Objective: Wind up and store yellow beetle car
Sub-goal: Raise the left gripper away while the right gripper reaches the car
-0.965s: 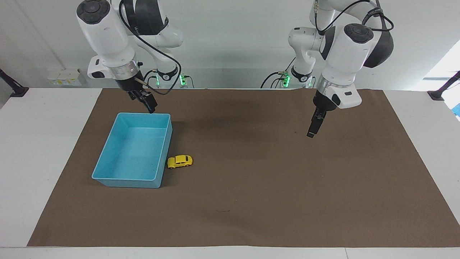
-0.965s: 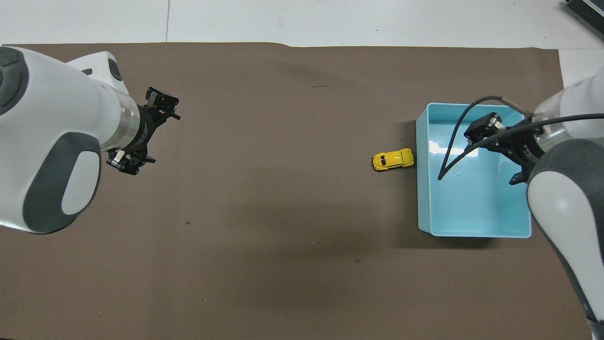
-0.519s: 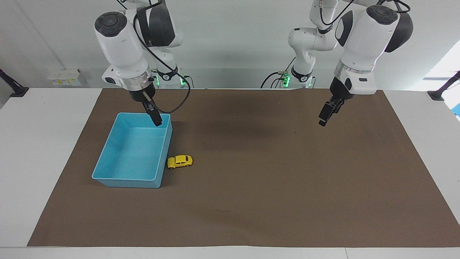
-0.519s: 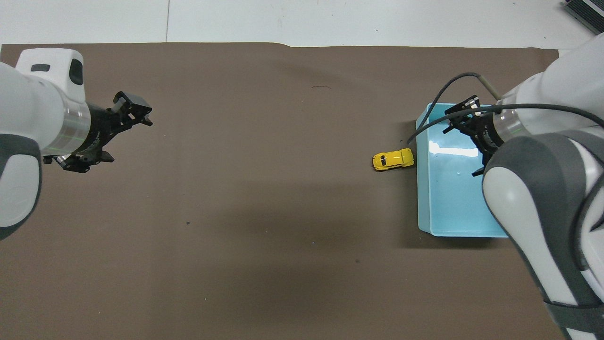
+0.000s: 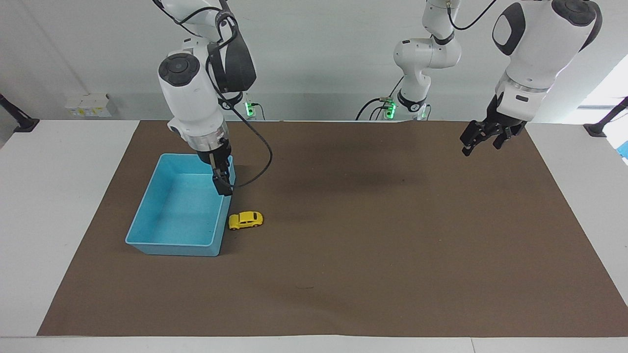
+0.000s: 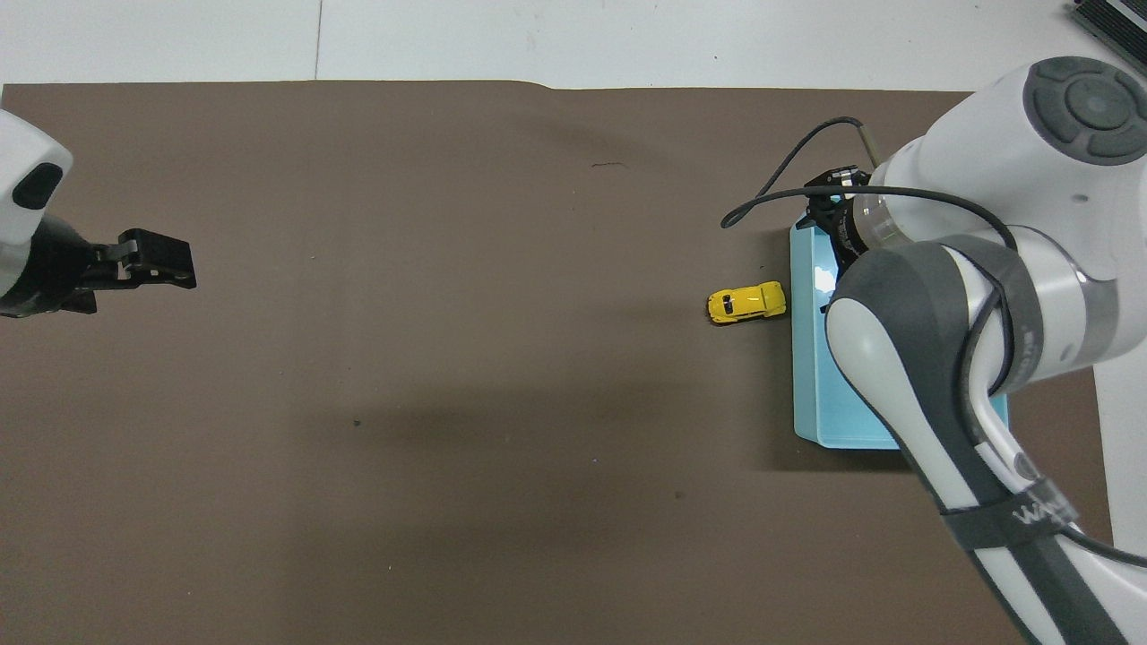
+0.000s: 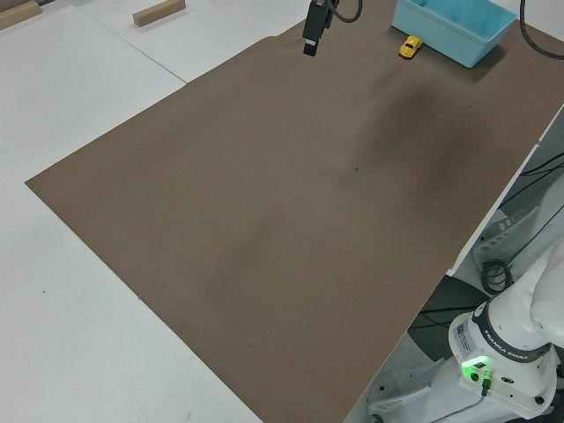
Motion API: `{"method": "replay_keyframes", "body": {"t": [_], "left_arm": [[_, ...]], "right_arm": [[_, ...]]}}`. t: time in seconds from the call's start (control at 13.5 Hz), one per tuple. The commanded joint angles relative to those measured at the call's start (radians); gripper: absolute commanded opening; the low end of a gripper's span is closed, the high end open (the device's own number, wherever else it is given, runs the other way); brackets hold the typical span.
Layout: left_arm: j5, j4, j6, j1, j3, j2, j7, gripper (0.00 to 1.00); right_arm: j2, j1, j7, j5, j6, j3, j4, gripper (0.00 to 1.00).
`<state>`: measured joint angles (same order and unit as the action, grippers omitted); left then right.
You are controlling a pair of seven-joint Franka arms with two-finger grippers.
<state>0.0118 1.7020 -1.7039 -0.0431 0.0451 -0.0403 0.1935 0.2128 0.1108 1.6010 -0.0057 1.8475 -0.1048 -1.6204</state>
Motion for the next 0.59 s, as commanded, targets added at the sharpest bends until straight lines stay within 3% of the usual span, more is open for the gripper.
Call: {"method": "replay_keyframes", "body": {"t": [0.0, 0.15, 0.52], "left_arm": [[-0.01, 0.01, 0.033, 0.029, 0.012, -0.02, -0.182, 1.0], [-0.01, -0.002, 0.049, 0.031, 0.013, -0.026, -0.314, 1.0], [-0.006, -0.103, 0.102, 0.029, 0.021, -0.041, -0.31, 1.0]], "right_arm": [[-0.01, -0.005, 0.037, -0.004, 0.096, -0.003, -0.074, 1.0], [0.002, -0.003, 0.039, -0.003, 0.154, -0.004, -0.119, 1.0], [0.01, -0.003, 0.039, -0.003, 0.349, -0.004, -0.258, 1.0]]}}
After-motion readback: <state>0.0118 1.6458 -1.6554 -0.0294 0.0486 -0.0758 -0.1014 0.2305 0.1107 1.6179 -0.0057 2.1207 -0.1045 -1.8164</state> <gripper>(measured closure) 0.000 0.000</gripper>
